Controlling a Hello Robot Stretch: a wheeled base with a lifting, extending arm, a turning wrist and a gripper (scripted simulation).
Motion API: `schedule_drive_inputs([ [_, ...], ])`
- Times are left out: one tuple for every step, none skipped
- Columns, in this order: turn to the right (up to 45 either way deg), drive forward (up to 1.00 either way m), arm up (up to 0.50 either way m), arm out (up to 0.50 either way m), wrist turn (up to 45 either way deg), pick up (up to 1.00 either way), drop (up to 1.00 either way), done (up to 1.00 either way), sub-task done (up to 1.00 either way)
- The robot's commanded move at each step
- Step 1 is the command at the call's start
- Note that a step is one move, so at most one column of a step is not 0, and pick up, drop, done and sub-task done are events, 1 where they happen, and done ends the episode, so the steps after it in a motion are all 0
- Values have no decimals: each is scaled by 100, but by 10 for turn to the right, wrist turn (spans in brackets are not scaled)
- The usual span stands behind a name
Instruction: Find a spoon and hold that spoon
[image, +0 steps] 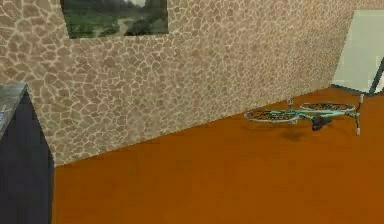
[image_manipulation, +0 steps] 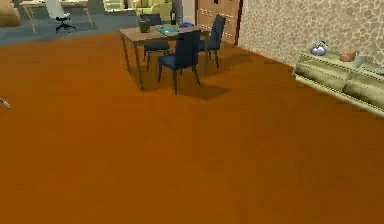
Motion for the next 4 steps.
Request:
schedule_drive_inputs([
  [-180,0,0,0,0,0,0,0,0],
  [0,70,0,0,0,0,0,0,0],
  [-450,0,0,0,0,0,0,0,0],
  [-450,0,0,0,0,0,0,0,0],
])
